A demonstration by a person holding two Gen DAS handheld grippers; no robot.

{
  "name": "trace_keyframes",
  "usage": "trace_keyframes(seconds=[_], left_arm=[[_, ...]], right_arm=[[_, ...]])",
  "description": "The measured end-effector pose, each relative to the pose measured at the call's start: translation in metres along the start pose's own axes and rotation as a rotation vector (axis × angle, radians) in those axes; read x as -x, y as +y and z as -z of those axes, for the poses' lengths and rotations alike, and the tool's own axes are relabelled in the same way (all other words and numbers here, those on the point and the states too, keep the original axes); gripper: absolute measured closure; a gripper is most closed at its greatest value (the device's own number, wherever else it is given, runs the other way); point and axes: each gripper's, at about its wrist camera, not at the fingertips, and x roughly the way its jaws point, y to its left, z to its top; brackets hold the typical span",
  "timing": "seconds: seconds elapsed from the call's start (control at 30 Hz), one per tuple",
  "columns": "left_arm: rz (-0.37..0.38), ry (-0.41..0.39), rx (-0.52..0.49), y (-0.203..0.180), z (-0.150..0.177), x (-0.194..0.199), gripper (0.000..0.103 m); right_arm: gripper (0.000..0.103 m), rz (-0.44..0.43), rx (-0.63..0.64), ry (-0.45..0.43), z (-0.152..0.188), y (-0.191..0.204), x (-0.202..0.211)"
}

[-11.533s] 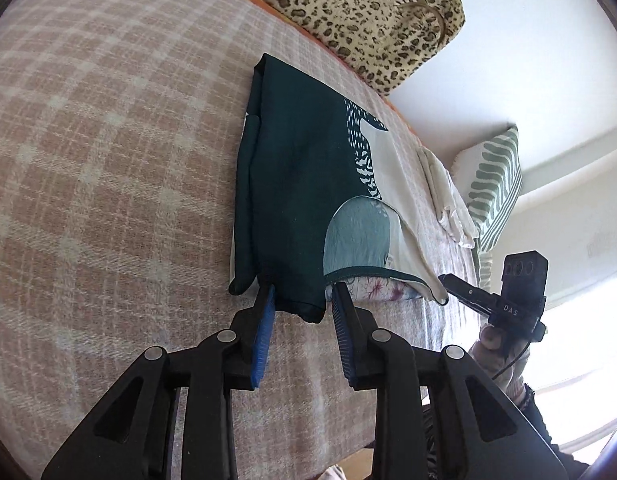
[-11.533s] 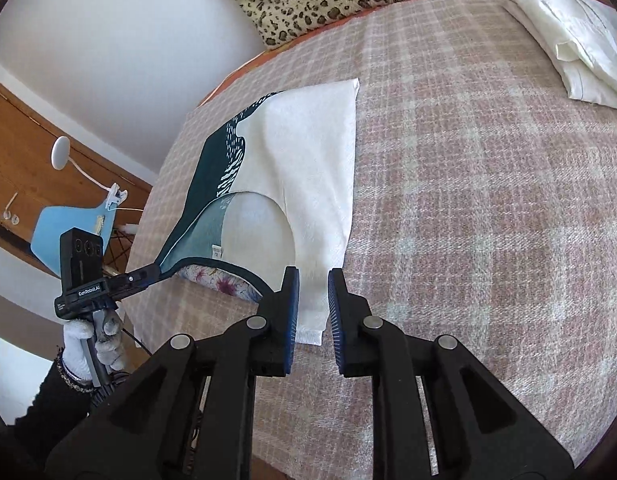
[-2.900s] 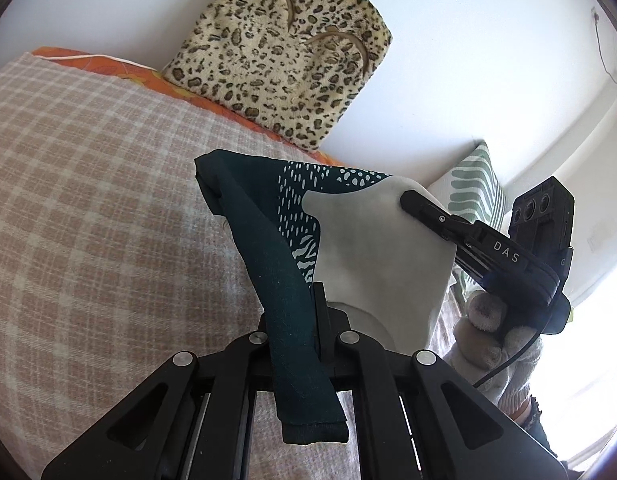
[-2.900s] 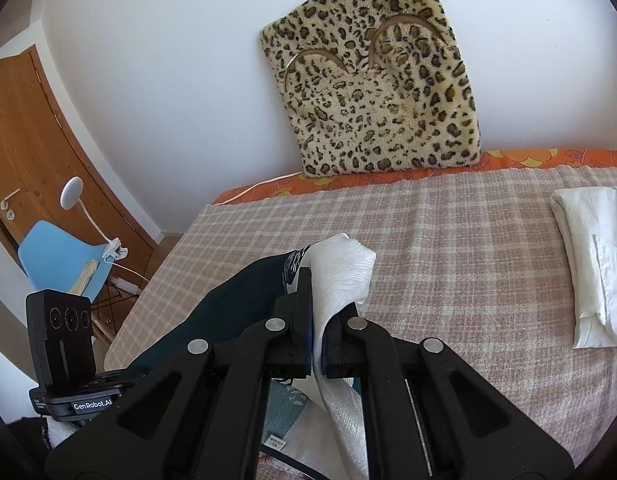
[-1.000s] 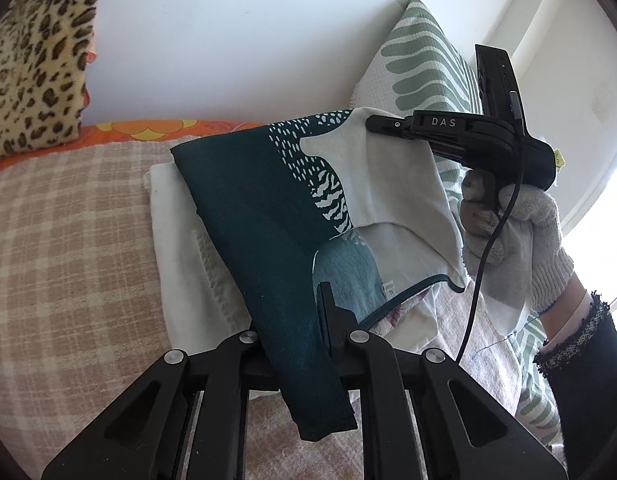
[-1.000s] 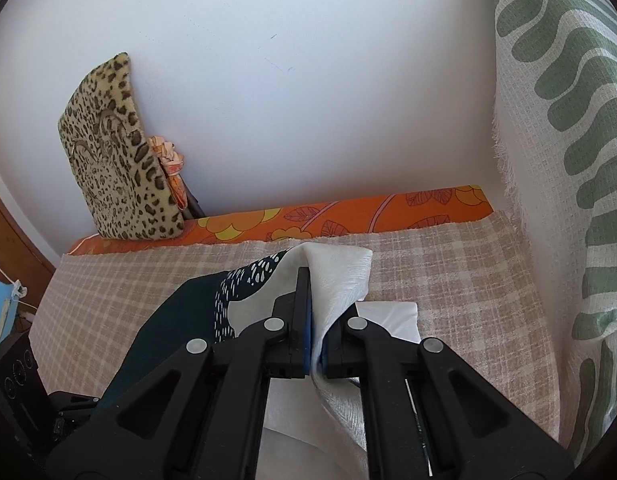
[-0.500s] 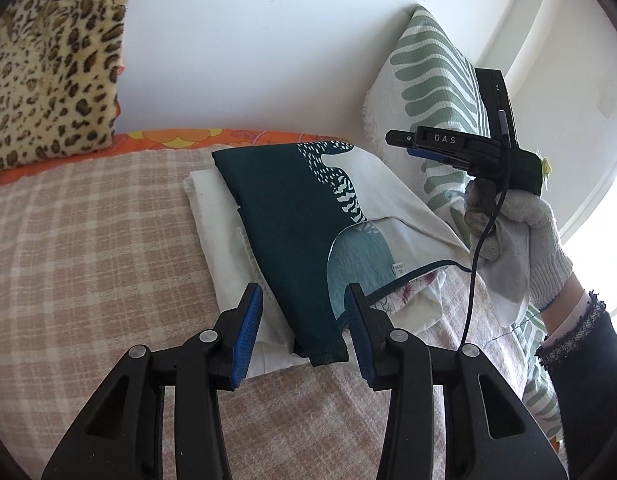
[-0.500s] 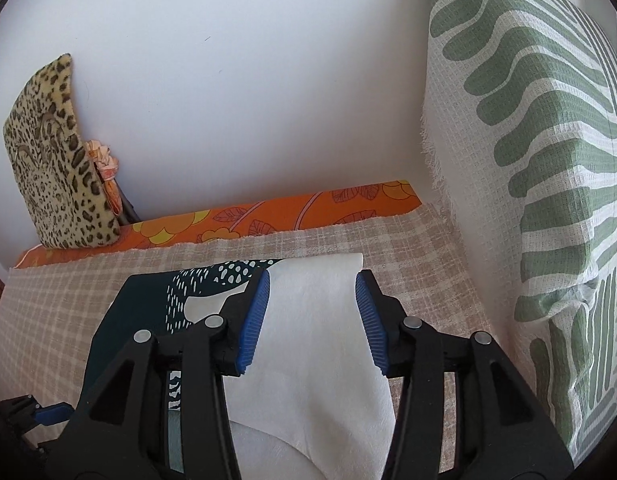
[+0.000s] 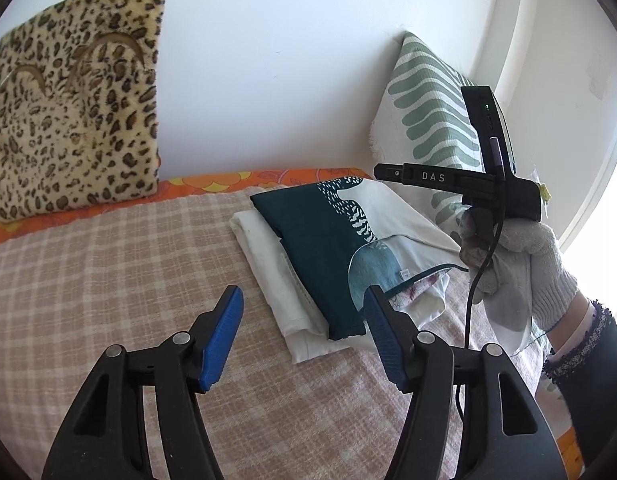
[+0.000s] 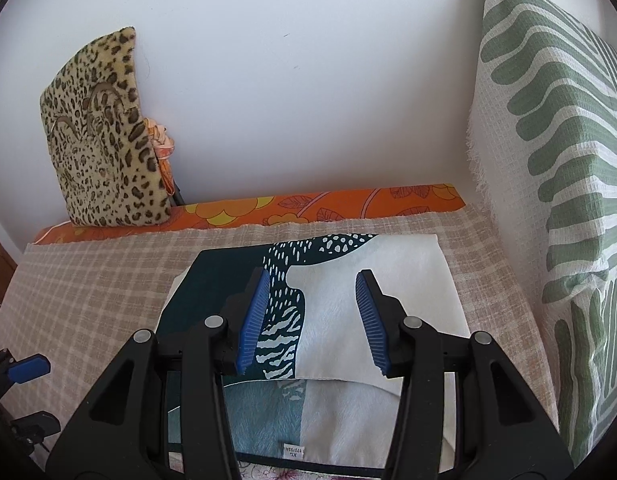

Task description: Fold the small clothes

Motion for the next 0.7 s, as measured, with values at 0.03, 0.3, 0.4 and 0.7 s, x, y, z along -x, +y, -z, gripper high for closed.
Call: trace_keyframes(seconds=[0.03, 0.3, 0.4, 0.7], left_arm=[[0.001, -0.003, 0.0, 0.0, 0.0, 0.004, 0.04], [0.001, -0.046, -0.015, 0.0, 0.001, 0.043, 0.035], [-0.003, -0.063, -0.014, 0.003, 0.004, 0.058, 0.031], [-0.036, -0.101, -0.064, 0.014, 0.021, 0.106, 0.025]], right_arm=[[0.054, -0.003, -0.004, -0.003, 0.001, 0.003, 0.004], [0.051, 0.011, 0.005, -0.032, 0.0, 0.033, 0.047], [0.05, 0.011, -0.008, -0.046, 0.0, 0.043, 0.064], [0.027, 0.055, -0.057, -0.102, 0.029, 0.081, 0.117]])
